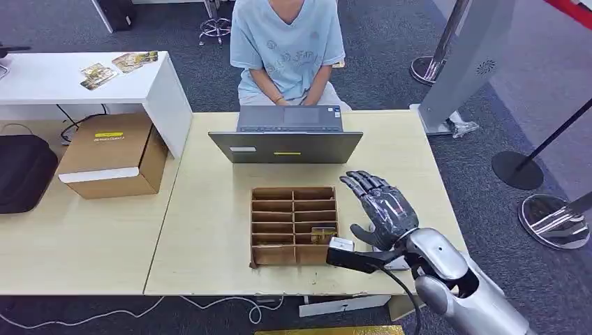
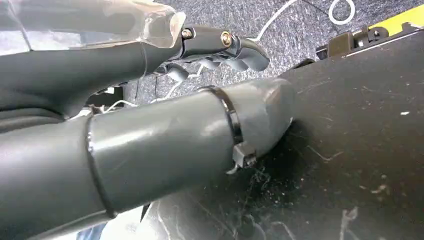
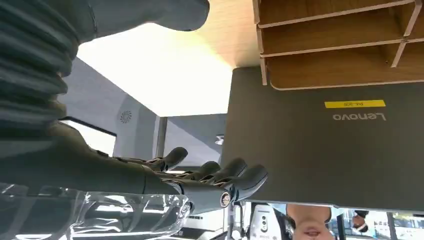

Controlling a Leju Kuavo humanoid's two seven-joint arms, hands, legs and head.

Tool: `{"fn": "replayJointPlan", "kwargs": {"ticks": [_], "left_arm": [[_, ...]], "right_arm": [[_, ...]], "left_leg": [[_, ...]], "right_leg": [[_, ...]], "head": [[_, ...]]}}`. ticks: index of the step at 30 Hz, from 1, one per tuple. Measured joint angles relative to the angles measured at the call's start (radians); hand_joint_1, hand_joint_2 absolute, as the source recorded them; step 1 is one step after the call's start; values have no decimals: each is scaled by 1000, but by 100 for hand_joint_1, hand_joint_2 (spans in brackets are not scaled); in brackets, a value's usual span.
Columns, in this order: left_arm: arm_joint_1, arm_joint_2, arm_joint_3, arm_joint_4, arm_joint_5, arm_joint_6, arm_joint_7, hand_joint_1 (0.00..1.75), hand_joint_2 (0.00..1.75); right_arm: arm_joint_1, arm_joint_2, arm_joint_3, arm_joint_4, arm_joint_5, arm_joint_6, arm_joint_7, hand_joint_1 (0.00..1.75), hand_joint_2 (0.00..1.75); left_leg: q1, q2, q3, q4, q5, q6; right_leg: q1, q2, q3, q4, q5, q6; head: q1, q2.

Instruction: Pass the card to the sensor for recognition and then transmit it.

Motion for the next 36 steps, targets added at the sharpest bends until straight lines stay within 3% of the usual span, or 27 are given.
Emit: {"fn": "replayJointPlan", "kwargs": {"ticks": [3, 11, 19, 26, 36], "left_arm": [[0, 0, -1, 0, 0, 0, 2, 0, 0], [-1, 0, -8, 0, -4, 0, 2, 0, 0], [-2, 0, -23, 0, -5, -1, 0, 0, 0], [-2, 0, -24, 0, -5, -3, -1, 0, 0], [-4, -1, -39, 0, -5, -9, -1, 0, 0]], "right_arm": [[0, 0, 0, 0, 0, 0, 0, 40, 175], [0, 0, 0, 0, 0, 0, 0, 63, 175], [0, 0, 0, 0, 3, 0, -4, 70, 175], [0, 1, 4, 0, 12, 4, -11, 56, 175], [-7, 12, 25, 10, 31, 7, -19, 59, 175]], "left_leg": [[0, 0, 0, 0, 0, 0], [0, 0, 0, 0, 0, 0], [0, 0, 0, 0, 0, 0], [0, 0, 0, 0, 0, 0], [0, 0, 0, 0, 0, 0]], "right_leg": [[0, 0, 0, 0, 0, 0], [0, 0, 0, 0, 0, 0], [0, 0, 0, 0, 0, 0], [0, 0, 0, 0, 0, 0], [0, 0, 0, 0, 0, 0]], "head": [[0, 0], [0, 0], [0, 0], [0, 0], [0, 0]]}}
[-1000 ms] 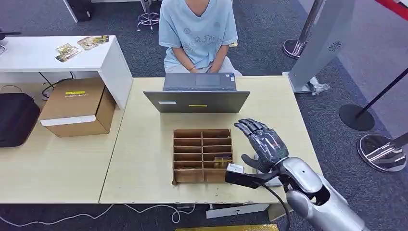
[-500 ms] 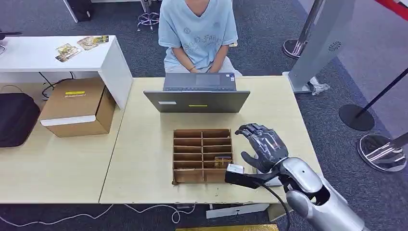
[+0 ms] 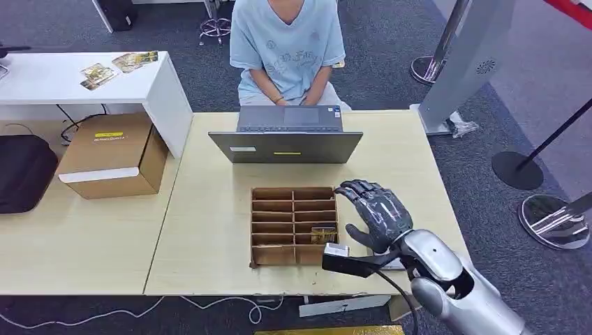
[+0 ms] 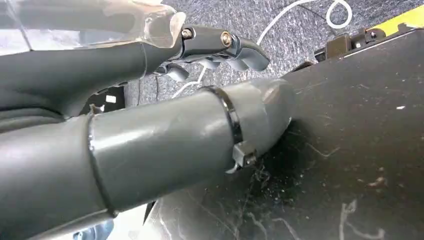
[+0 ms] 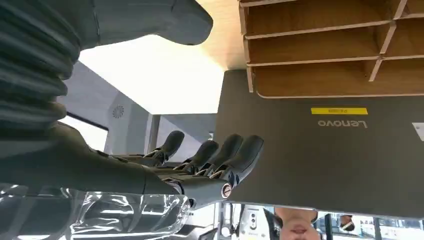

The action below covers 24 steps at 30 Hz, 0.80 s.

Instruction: Pass the card to the sensor for recognition and then transmit it.

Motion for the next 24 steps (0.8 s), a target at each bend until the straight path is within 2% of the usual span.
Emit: {"fn": "replayJointPlan", "kwargs": {"ticks": [7, 11, 16, 17, 24], "left_arm": [[0, 0, -3, 0, 0, 0, 0, 0, 0], [-1, 0, -14, 0, 0, -2, 0, 0, 0], [-3, 0, -35, 0, 0, -5, -2, 0, 0], [-3, 0, -38, 0, 0, -6, -2, 0, 0], [-7, 0, -76, 0, 0, -11, -3, 0, 0]], "right_arm": [[-1, 8, 14, 13, 2, 1, -2, 61, 175], [-1, 16, 22, 24, 2, 7, -4, 70, 175], [-2, 30, 36, 40, 2, 10, -9, 63, 175], [-3, 32, 39, 43, 2, 10, -10, 66, 175], [-10, 38, 50, 66, 1, 13, -21, 61, 175]], "left_leg": [[0, 0, 0, 0, 0, 0], [0, 0, 0, 0, 0, 0], [0, 0, 0, 0, 0, 0], [0, 0, 0, 0, 0, 0], [0, 0, 0, 0, 0, 0]], "right_leg": [[0, 0, 0, 0, 0, 0], [0, 0, 0, 0, 0, 0], [0, 0, 0, 0, 0, 0], [0, 0, 0, 0, 0, 0], [0, 0, 0, 0, 0, 0]], "head": [[0, 0], [0, 0], [0, 0], [0, 0], [0, 0]]}}
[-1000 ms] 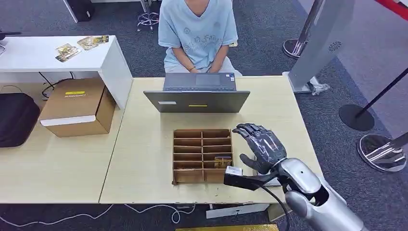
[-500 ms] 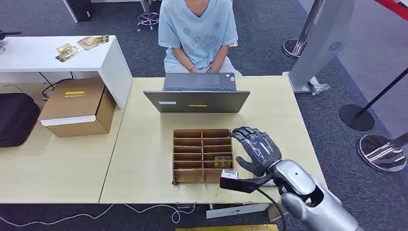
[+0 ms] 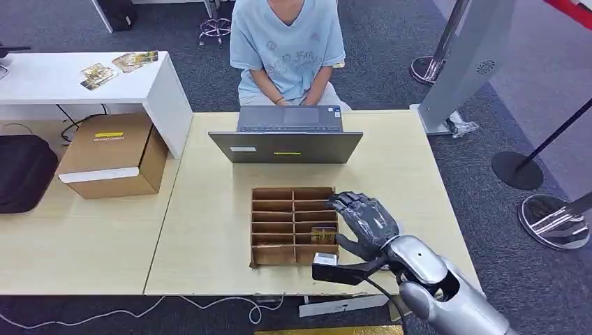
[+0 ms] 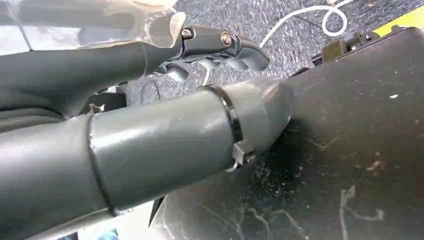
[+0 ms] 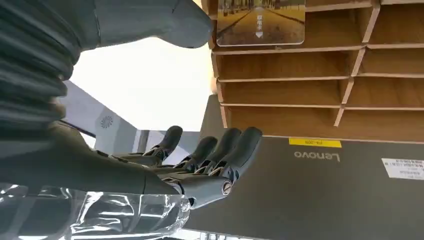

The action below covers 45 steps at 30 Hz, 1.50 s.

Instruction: Pass the card to the sensor for recognition and then transmit it.

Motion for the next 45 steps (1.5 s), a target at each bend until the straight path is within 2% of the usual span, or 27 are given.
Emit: {"fn": "replayJointPlan", "kwargs": {"ticks": [7, 10, 13, 18, 26, 29, 45], "left_arm": [[-3, 0, -33, 0, 0, -4, -3, 0, 0], [-4, 0, -39, 0, 0, -6, -3, 0, 0], [-5, 0, -49, 0, 0, -6, -3, 0, 0], [-7, 0, -60, 0, 0, -9, -6, 0, 0], [-10, 0, -92, 0, 0, -12, -18, 0, 0], [-11, 0, -108, 0, 0, -14, -18, 0, 0], [-16, 0, -164, -4, 0, -21, -32, 0, 0]], "right_arm": [[-22, 1, 10, 16, -3, 0, -7, 59, 175], [-26, 1, 12, 21, -6, 0, -9, 66, 175], [-31, 1, 14, 23, -11, 0, -10, 56, 175], [-36, 1, 16, 28, -15, 0, -10, 58, 175], [-36, 0, 16, 28, -18, 0, -10, 49, 175], [-35, 0, 17, 28, -18, 0, -10, 54, 175], [-35, 1, 24, 30, -18, 2, -10, 51, 175]], "left_leg": [[0, 0, 0, 0, 0, 0], [0, 0, 0, 0, 0, 0], [0, 0, 0, 0, 0, 0], [0, 0, 0, 0, 0, 0], [0, 0, 0, 0, 0, 0], [0, 0, 0, 0, 0, 0], [0, 0, 0, 0, 0, 0]], "right_leg": [[0, 0, 0, 0, 0, 0], [0, 0, 0, 0, 0, 0], [0, 0, 0, 0, 0, 0], [0, 0, 0, 0, 0, 0], [0, 0, 0, 0, 0, 0], [0, 0, 0, 0, 0, 0], [0, 0, 0, 0, 0, 0]], "head": [[0, 0], [0, 0], [0, 0], [0, 0], [0, 0], [0, 0], [0, 0]]}}
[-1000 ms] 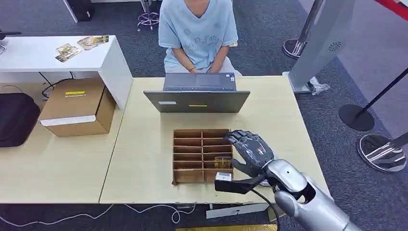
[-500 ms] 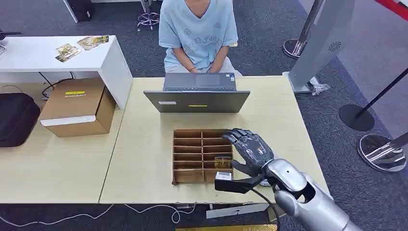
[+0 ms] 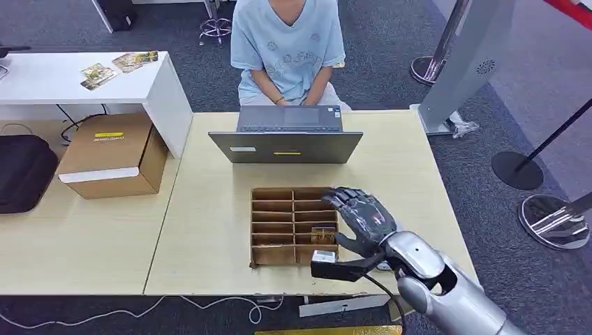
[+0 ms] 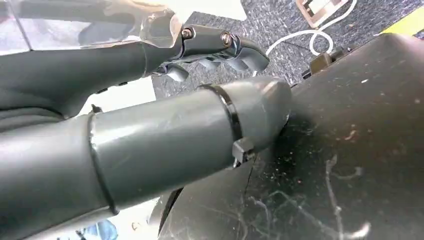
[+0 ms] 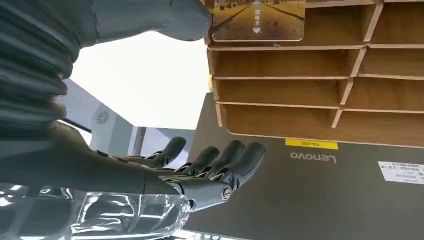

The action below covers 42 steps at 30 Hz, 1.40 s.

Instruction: Pass the card to the sensor for recognition and then transmit it.

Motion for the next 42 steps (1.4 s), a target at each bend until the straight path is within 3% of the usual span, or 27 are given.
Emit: {"fn": "replayJointPlan", "kwargs": {"ticks": [13, 42], "left_arm": [[-8, 0, -58, 0, 0, -13, -7, 0, 0], [-13, 0, -112, -4, 0, -23, -25, 0, 0]], "right_arm": [[-6, 0, 21, 12, -2, 12, -14, 51, 175], [-62, 22, 82, 77, -36, 34, -24, 47, 175]], "left_leg": [[0, 0, 0, 0, 0, 0], [0, 0, 0, 0, 0, 0]], "right_leg": [[0, 0, 0, 0, 0, 0], [0, 0, 0, 0, 0, 0]], "head": [[0, 0], [0, 0]]}}
